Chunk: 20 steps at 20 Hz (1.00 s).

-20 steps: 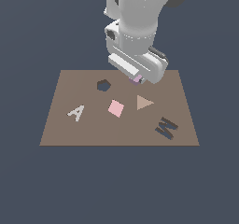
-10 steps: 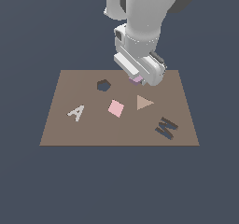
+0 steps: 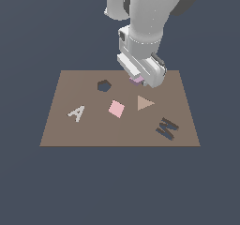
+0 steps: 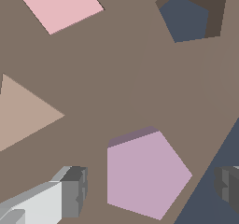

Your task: Insert a designated object into the corresponding slot on a board.

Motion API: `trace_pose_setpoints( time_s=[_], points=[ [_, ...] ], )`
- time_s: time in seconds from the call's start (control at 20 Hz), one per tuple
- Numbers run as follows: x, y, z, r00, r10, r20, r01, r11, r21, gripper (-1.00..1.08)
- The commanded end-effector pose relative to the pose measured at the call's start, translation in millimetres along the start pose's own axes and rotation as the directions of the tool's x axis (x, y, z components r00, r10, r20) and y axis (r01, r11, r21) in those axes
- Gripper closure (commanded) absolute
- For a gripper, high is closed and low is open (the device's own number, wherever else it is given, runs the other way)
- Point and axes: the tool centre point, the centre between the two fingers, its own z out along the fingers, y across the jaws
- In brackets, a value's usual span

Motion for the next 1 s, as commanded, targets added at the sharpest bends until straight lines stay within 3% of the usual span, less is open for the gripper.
trace_pose_setpoints(
  time_s=[0.0, 0.8, 0.85, 0.95],
  points=[
    [0, 0, 0, 1.000, 0.000, 0.000, 0.000, 1.000, 0.000, -0.92],
    [1, 0, 19, 1.000, -0.007, 0.001, 0.007, 1.000, 0.000, -0.92],
    [1, 0, 19, 1.000, -0.007, 0.001, 0.007, 1.000, 0.000, 1.08],
    [1, 0, 19, 1.000, -0.007, 0.001, 0.007, 1.000, 0.000, 1.08]
  ],
)
